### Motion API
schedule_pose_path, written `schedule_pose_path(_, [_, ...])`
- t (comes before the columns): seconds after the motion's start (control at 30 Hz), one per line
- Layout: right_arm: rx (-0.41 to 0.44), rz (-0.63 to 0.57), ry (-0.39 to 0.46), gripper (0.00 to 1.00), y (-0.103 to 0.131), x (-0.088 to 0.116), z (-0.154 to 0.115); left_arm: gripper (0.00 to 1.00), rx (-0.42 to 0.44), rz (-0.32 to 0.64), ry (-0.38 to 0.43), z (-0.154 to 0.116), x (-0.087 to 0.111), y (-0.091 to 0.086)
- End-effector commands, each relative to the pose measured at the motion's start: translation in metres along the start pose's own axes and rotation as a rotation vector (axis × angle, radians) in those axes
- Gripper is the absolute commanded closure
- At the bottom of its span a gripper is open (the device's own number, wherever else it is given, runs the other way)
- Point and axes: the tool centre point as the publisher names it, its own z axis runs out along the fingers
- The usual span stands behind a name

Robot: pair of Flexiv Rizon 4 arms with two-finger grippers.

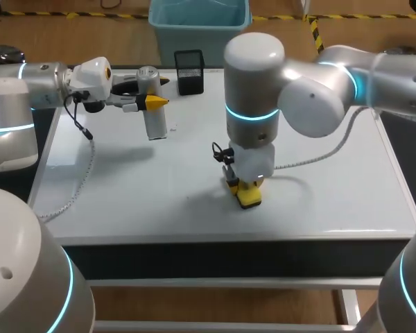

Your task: Pick up the inspection probe, press it on each red-marked spot on the whiteboard one by one, put down the probe, pick up the eraser, and wipe off all the red marks.

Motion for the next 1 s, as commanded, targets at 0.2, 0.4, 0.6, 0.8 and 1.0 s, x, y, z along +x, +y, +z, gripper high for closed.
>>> schedule_pose_path(0.2, [-0.026,0.02,-0.003,1.0,-0.011,0.011,0.011,1.0,-0.002,0.0,-0.001,0.001,0.0,-0.001])
schedule_pose_path(0.4, [-0.031,0.071,-0.003,1.0,-0.015,0.03,0.015,1.0,-0.002,0.0,-0.001,0.001,0.0,-0.001])
schedule_pose_path(0.6, [-0.033,0.122,0.004,1.0,-0.018,0.052,0.018,1.0,-0.002,0.0,-0.001,0.001,0.0,-0.001])
schedule_pose_path(0.8, [-0.037,0.169,0.01,1.0,-0.02,0.072,0.02,1.0,-0.002,0.0,-0.001,0.001,0.0,-0.001])
schedule_pose_path(1.0, [-0.035,0.197,0.008,1.0,-0.02,0.085,0.018,1.0,-0.002,0.0,-0.001,0.001,0.0,-0.001])
